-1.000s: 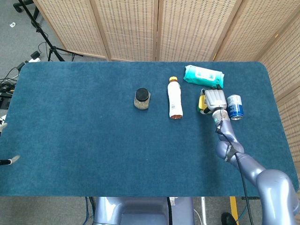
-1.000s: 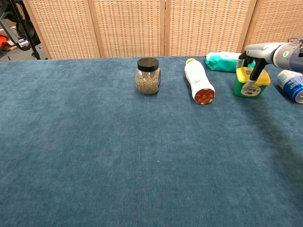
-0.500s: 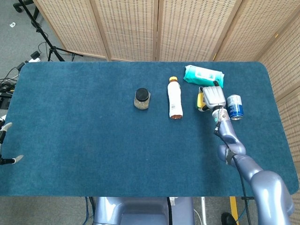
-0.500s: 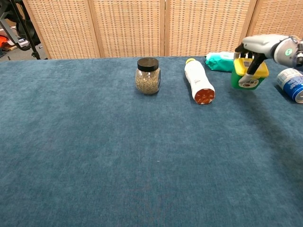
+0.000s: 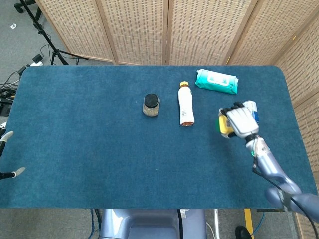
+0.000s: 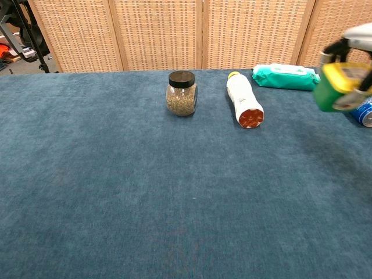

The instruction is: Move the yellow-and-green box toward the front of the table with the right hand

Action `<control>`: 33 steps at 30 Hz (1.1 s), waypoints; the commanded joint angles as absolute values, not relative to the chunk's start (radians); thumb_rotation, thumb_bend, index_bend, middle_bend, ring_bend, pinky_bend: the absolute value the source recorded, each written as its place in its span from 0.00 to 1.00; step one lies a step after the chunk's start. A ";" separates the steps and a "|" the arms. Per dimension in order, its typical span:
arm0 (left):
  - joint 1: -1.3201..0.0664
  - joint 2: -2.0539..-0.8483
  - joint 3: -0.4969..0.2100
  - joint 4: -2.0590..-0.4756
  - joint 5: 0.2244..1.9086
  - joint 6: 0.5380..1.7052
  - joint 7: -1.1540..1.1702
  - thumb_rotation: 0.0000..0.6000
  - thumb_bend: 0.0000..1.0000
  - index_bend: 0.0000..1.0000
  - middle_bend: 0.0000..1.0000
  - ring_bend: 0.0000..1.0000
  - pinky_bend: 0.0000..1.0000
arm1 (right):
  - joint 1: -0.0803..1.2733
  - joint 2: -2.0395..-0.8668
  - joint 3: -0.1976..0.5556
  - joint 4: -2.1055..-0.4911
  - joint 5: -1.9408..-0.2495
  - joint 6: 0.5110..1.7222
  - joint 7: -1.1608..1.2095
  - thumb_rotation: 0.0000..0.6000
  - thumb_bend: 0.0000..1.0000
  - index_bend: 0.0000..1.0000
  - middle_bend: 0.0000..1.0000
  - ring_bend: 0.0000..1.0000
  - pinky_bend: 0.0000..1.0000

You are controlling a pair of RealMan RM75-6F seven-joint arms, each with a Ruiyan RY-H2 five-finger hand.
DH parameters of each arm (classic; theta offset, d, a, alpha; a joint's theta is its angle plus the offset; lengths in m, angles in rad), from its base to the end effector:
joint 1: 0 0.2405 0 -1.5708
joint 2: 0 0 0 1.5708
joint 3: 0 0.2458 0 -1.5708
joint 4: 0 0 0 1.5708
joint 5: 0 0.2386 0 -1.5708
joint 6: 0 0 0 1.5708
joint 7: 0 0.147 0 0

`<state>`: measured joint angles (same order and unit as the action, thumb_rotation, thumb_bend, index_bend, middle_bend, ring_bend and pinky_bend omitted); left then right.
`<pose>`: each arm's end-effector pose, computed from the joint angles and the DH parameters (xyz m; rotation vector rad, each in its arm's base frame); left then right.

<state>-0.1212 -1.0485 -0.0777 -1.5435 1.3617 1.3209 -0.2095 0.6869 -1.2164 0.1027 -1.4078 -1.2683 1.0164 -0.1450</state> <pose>-0.3539 0.2045 0.1542 -1.2830 -1.0867 -0.8527 -0.2253 -0.3788 0.0826 1.7711 -0.6954 0.8018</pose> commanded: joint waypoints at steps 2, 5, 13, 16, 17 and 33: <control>-0.101 -1.037 -0.066 -1.542 1.404 1.364 -0.250 1.00 0.00 0.00 0.00 0.00 0.00 | 0.584 -1.123 0.010 -1.576 -1.338 1.102 -0.275 1.00 0.56 0.54 0.60 0.42 0.22; -0.096 -1.034 -0.058 -1.537 1.422 1.374 -0.271 1.00 0.00 0.00 0.00 0.00 0.00 | 0.573 -1.145 0.001 -1.588 -1.340 1.107 -0.333 1.00 0.57 0.54 0.60 0.43 0.23; -0.091 -1.033 -0.051 -1.526 1.433 1.381 -0.294 1.00 0.00 0.00 0.00 0.00 0.00 | 0.571 -1.213 -0.008 -1.584 -1.313 1.061 -0.439 1.00 0.57 0.54 0.60 0.43 0.24; -0.092 -1.033 -0.051 -1.527 1.430 1.378 -0.292 1.00 0.00 0.00 0.00 0.00 0.00 | 0.574 -1.226 -0.002 -1.573 -1.299 1.047 -0.448 1.00 0.57 0.54 0.60 0.43 0.24; -0.093 -1.033 -0.052 -1.527 1.429 1.377 -0.291 1.00 0.00 0.00 0.00 0.00 0.00 | 0.575 -1.228 0.000 -1.571 -1.295 1.043 -0.448 1.00 0.57 0.54 0.60 0.43 0.24; -0.093 -1.033 -0.054 -1.528 1.420 1.376 -0.288 1.00 0.00 0.00 0.00 0.00 0.00 | 0.583 -1.193 0.006 -1.597 -1.234 0.900 -0.301 1.00 0.00 0.00 0.00 0.00 0.08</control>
<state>-0.0928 -1.0333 -0.0538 -1.5281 1.4195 1.3756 -0.2884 0.5871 -1.1994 0.0062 -1.5923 -1.2252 0.8962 -0.3095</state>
